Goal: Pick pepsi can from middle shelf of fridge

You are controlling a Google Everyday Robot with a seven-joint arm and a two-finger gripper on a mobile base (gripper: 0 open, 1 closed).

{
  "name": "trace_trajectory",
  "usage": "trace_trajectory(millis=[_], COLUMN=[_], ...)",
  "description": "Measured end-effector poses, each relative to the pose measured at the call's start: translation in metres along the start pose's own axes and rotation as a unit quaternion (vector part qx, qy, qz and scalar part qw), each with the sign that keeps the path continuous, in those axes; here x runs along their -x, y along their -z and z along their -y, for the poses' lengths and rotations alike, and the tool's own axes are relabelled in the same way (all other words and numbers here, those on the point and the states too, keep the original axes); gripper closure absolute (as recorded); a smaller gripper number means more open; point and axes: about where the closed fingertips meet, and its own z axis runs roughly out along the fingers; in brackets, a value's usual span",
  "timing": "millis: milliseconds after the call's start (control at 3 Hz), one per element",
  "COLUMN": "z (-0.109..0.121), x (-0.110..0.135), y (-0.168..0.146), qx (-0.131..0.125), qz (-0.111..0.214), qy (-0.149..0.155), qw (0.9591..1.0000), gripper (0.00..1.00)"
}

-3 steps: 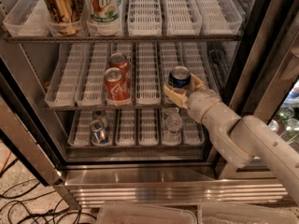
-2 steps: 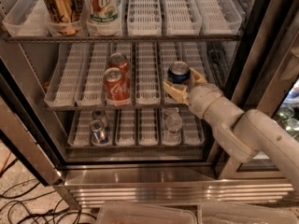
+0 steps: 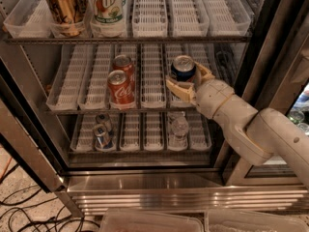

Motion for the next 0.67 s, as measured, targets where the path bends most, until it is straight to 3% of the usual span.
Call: trace_trajectory(millis=[333, 667], z=[-0.022, -0.057], x=[0.013, 0.014], y=[0.007, 0.019], qx=[0.037, 0.097], qz=[0.008, -0.004], qy=[-0.004, -0.017], qw=[0.9993, 0.9952], gripper=[1.00, 1.00])
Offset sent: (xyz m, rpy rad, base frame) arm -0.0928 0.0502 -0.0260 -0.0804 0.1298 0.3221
